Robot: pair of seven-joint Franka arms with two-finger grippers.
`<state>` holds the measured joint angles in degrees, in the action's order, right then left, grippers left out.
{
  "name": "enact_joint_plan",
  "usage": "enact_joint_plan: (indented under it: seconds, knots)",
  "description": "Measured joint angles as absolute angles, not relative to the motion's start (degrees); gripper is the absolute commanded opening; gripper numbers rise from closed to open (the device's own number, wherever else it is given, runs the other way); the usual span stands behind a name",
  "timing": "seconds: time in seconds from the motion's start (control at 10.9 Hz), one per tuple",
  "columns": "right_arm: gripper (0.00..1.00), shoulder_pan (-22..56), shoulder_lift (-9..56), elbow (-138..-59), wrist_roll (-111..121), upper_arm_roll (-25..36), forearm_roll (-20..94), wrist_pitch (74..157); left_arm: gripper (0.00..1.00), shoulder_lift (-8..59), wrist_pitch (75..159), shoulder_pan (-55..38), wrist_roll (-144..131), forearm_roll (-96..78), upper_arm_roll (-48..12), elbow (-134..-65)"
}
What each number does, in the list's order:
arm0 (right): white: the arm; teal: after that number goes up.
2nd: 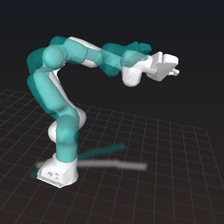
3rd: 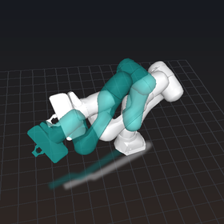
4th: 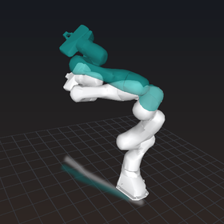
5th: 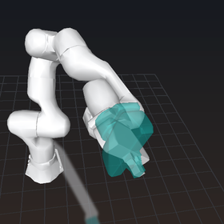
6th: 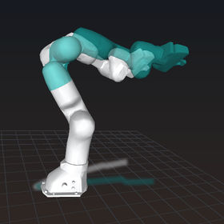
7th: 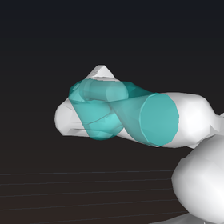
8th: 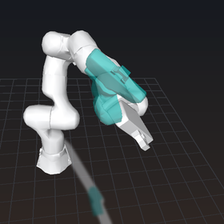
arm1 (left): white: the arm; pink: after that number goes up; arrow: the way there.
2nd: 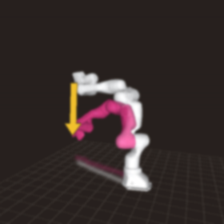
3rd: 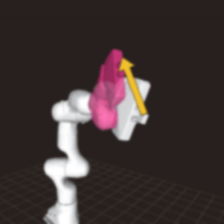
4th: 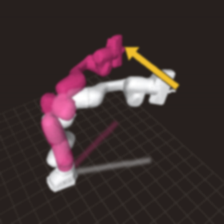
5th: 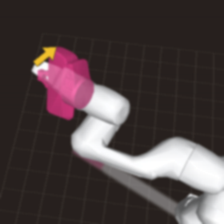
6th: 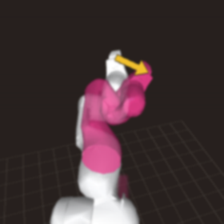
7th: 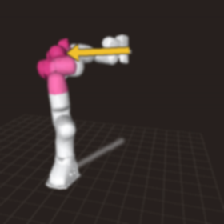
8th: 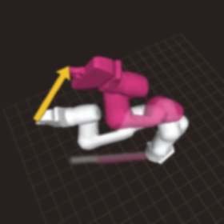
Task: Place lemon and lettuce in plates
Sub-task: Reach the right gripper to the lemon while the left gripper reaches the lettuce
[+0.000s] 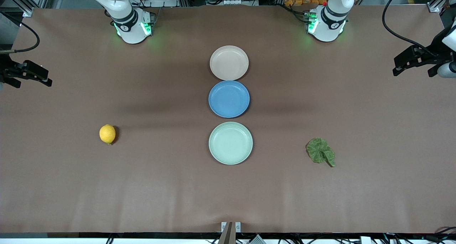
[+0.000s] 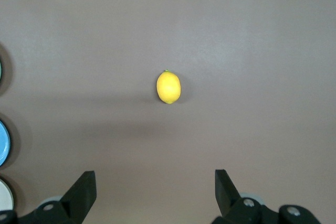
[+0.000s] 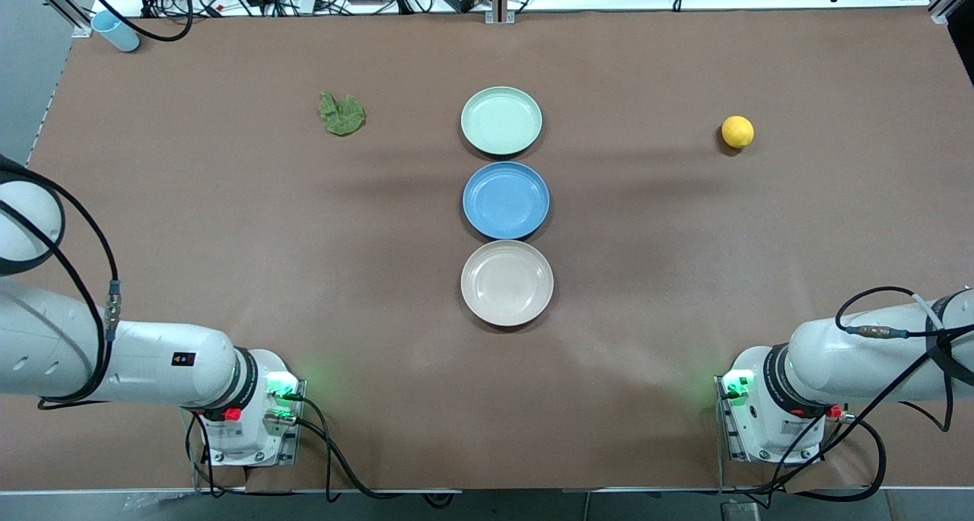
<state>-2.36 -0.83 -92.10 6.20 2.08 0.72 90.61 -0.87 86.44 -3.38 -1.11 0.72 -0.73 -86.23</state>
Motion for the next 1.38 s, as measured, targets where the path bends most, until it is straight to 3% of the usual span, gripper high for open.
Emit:
enact_joint_plan:
  seconds: [0.74, 0.92, 1.38]
  knots:
    - [1.00, -2.37, -0.76, -92.86, 6.20, 2.08, 0.72, 90.68, 1.00, 0.86, 87.00, -3.18, -1.11, -0.76, -0.09, -87.29]
    - [1.00, -2.50, 0.17, -94.40, 6.20, 2.15, 0.71, 92.57, 1.00, 3.81, 93.31, -3.01, -1.11, -1.29, -0.06, -90.38]
    - [1.00, -2.68, 6.80, -98.26, 6.20, 2.19, 0.67, 100.14, 1.00, 11.40, 118.48, -3.91, -1.36, -2.27, -0.87, -105.57]
